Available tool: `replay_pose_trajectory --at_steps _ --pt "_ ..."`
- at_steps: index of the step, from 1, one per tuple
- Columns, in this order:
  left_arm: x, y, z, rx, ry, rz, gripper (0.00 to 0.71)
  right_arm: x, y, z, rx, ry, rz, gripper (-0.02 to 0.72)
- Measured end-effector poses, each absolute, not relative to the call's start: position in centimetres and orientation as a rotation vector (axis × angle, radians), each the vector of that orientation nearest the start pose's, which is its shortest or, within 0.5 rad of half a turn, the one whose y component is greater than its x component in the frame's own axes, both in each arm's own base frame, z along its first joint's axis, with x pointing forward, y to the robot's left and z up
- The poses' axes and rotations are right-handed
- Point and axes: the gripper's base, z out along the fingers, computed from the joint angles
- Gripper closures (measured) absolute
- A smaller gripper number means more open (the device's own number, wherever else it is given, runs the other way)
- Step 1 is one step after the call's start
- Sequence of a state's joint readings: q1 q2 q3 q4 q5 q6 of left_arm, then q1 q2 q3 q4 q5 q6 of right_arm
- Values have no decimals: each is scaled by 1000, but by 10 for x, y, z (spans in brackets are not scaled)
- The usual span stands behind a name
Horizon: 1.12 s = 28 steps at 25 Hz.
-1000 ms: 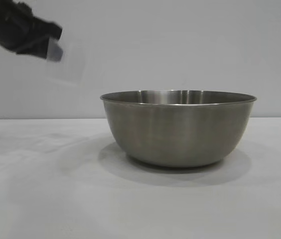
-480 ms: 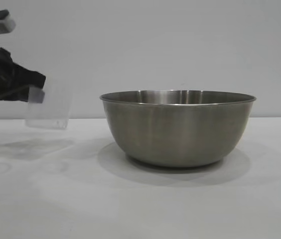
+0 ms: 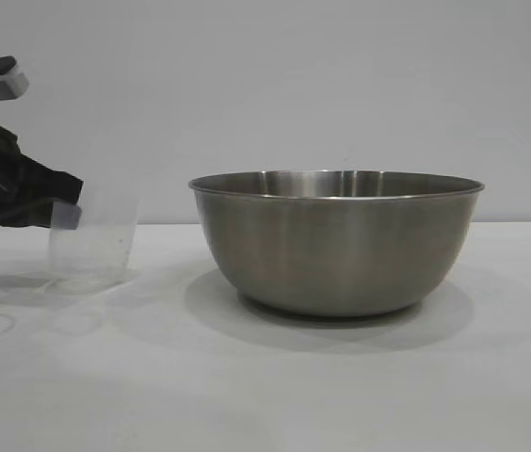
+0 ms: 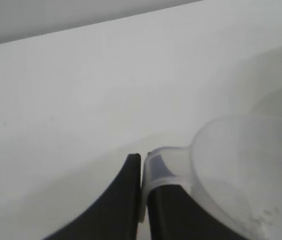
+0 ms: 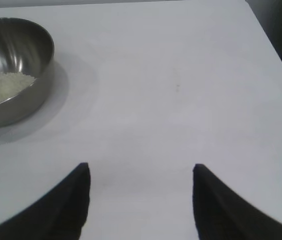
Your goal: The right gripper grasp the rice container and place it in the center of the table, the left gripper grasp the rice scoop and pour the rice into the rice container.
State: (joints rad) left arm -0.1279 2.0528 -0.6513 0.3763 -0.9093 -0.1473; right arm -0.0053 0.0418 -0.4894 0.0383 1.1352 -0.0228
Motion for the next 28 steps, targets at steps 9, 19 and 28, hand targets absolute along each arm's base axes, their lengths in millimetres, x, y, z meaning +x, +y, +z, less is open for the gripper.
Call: replay_pose_trajectory --at_steps 9,19,28 --pt "299 -67 78 404 1908 -338 541 -1 3 269 -21 2171 31 322" --pt "264 -49 70 279 1980 -232 557 -1 3 269 -21 2171 31 322" --pt "288 3 106 65 1836 -104 557 -1 3 269 -21 2171 31 322"
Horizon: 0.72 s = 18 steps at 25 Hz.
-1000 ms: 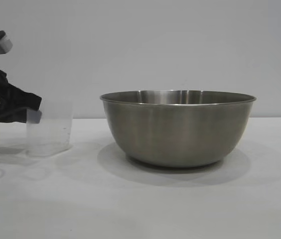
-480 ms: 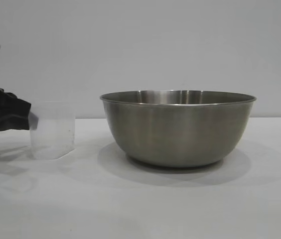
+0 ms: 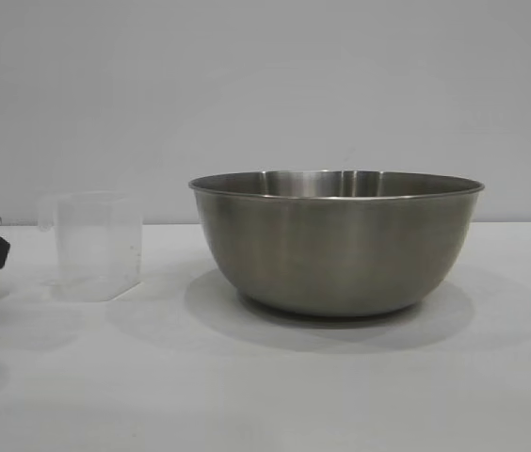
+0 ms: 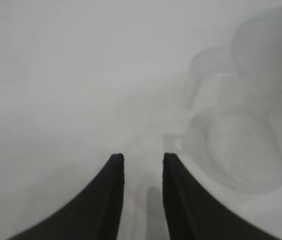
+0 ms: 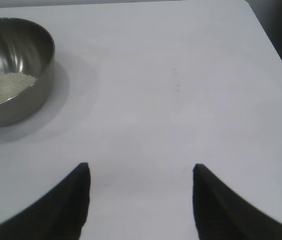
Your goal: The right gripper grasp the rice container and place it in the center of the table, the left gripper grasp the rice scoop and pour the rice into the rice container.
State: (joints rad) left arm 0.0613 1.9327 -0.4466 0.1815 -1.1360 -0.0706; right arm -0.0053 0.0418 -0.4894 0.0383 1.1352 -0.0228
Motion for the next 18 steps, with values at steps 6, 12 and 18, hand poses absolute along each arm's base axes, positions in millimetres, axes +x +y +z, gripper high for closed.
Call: replay_pose_trajectory --at_steps 6,12,18 --pt "293 22 140 77 1711 -55 557 -1 3 269 -21 2171 31 322" --pt "289 20 173 100 1602 -53 557 -1 3 269 -21 2171 31 322" --pt "263 12 241 227 1464 3 485 -1 3 269 -21 2171 31 322"
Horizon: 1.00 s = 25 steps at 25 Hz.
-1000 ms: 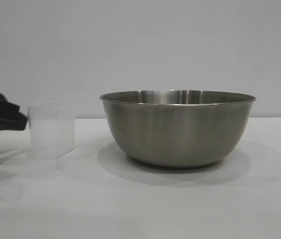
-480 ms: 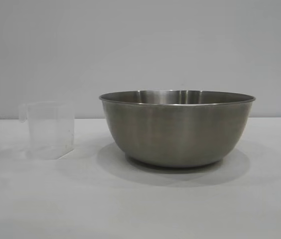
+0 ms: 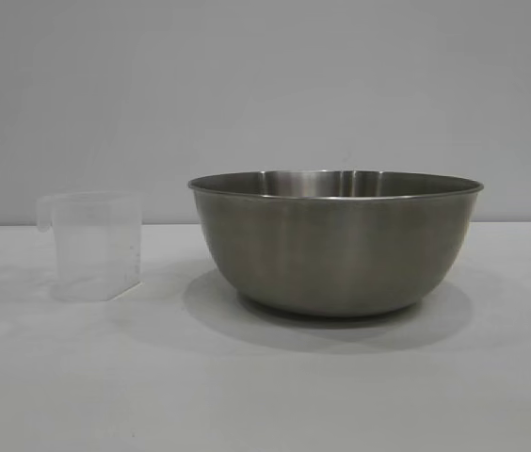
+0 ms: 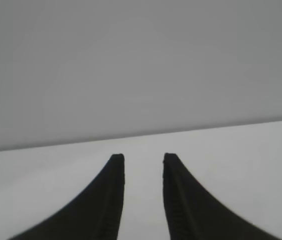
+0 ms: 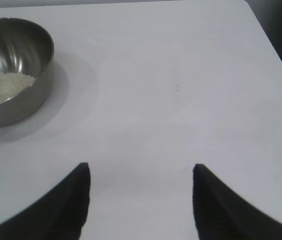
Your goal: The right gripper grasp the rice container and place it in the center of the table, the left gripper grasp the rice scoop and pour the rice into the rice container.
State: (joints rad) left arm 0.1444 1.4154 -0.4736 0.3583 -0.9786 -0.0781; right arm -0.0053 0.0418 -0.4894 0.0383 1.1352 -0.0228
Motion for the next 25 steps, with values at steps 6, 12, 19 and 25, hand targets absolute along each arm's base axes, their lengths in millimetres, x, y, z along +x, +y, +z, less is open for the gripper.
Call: replay_pose_trajectory --at_steps 6,12,19,25 --pt "213 12 292 171 1529 77 498 -1 3 269 -21 2171 31 322" --pt "165 20 302 10 1722 162 498 -1 3 269 -21 2171 31 322" --pt "106 29 305 -201 1836 269 498 -1 3 269 -21 2171 31 322" --pt "80 14 306 -127 1958 134 498 -1 3 269 -21 2171 31 322"
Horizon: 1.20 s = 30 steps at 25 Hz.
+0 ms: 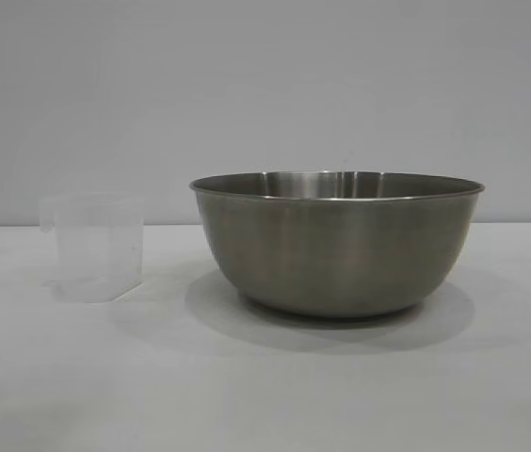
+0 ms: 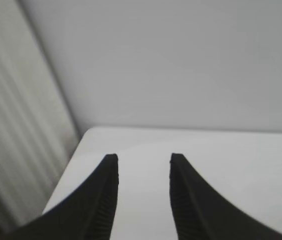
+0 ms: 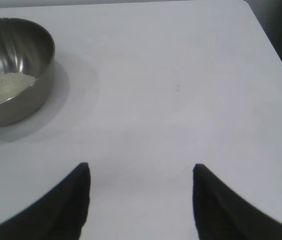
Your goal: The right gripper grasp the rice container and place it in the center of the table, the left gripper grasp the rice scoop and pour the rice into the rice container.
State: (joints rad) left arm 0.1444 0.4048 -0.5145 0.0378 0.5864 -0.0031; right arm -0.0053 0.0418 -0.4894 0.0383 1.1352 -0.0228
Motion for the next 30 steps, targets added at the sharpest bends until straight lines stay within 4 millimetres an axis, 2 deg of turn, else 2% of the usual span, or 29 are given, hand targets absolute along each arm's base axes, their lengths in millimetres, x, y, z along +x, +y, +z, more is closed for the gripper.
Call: replay_pose_trajectory --at_steps 5,10,12,17,22,30 --pt "57 6 301 -79 2060 89 498 -1 3 269 -21 2171 31 322" --pt "28 1 297 -67 2074 88 498 -1 3 269 -21 2171 31 322" --pt "20 -1 294 -62 2086 87 471 -1 3 269 -21 2171 31 322" --pt "12 -2 286 -61 2147 80 471 -1 3 269 -21 2171 31 322" --pt "11 -2 269 -63 2224 80 471 -1 3 269 -21 2171 31 322" --pt "11 -1 268 -63 2226 82 471 -1 3 269 -21 2171 31 322"
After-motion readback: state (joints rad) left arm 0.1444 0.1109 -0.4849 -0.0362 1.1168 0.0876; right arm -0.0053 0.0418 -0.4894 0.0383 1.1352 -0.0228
